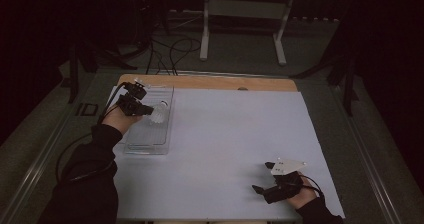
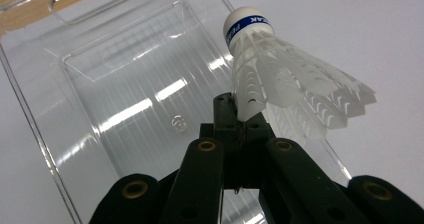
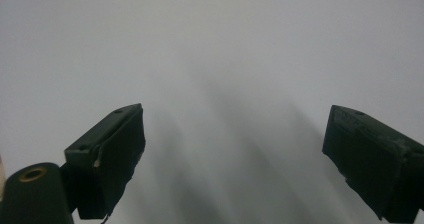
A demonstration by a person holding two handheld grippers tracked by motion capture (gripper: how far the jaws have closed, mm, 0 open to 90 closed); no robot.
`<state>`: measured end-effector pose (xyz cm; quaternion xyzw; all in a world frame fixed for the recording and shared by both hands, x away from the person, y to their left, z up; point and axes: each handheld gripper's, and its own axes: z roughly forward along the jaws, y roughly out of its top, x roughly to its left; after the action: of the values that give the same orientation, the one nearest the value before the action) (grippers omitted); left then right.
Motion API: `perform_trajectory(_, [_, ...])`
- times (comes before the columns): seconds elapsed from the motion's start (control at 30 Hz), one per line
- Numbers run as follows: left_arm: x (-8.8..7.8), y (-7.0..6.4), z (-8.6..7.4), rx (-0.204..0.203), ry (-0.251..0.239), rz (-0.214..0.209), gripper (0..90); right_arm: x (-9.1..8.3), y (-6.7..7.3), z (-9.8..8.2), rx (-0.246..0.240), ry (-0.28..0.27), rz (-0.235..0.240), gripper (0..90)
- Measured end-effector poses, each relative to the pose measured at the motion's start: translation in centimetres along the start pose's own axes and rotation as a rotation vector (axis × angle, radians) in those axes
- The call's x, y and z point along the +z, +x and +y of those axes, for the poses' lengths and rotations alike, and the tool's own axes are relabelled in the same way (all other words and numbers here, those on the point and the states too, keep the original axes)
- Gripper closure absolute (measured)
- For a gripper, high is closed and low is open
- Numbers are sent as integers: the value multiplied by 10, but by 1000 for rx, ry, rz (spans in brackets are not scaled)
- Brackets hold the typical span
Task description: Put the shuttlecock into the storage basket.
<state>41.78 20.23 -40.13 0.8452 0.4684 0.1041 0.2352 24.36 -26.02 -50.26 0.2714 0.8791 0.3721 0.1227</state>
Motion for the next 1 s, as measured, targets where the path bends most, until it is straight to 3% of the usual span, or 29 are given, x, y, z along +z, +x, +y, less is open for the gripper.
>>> perform_trajectory(0.17, [8,2,-2,-11,-2,-21,899,0,0,0,-2,3,2,97])
perform_trajectory(0.53, [22,3,-5,-9,24,-24,899,1,1,0,-4,8,8,97])
perform_trajectory(0.6, [24,3,-6,-14,21,-44,899,1,1,0,-3,9,8,98])
perform_trajectory(1.0, [38,5,-11,-3,72,-50,897,1,2,0,0,17,13,98])
